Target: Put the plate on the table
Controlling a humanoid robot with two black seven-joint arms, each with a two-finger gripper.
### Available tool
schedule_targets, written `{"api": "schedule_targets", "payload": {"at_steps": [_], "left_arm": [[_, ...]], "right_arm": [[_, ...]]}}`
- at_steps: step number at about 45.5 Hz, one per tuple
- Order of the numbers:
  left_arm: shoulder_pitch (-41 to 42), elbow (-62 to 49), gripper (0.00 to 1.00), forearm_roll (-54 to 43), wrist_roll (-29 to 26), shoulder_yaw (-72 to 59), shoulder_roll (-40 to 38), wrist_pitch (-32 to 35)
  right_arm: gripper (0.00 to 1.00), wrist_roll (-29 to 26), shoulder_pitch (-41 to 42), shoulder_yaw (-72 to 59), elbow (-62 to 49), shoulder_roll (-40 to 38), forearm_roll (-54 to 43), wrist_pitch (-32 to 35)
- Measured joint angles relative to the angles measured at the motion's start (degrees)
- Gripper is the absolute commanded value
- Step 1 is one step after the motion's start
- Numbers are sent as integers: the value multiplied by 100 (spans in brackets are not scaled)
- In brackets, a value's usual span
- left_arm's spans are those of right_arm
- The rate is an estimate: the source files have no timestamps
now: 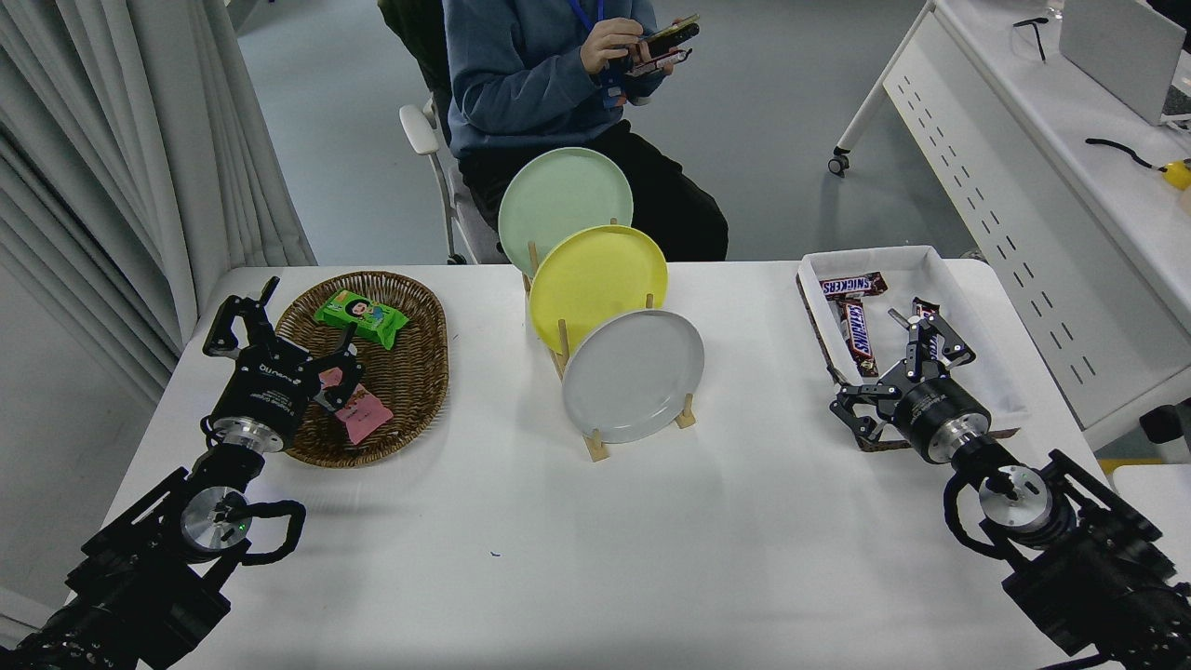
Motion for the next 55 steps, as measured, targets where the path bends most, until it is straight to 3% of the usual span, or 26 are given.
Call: {"api": "schedule_targets", "payload": {"at_steps": [23,38,55], "left_arm": [[0,3,100,0,0,0,0,0],[-2,-1,100,0,0,0,0,0],[-1,1,100,0,0,0,0,0]], "right_arm": [[100,-18,905,-2422,113,-747,134,-19],[100,-20,1799,-4886,1197,-1729,552,-41],[100,-43,2352,-5862,2496,-2084,1221,-931]]}}
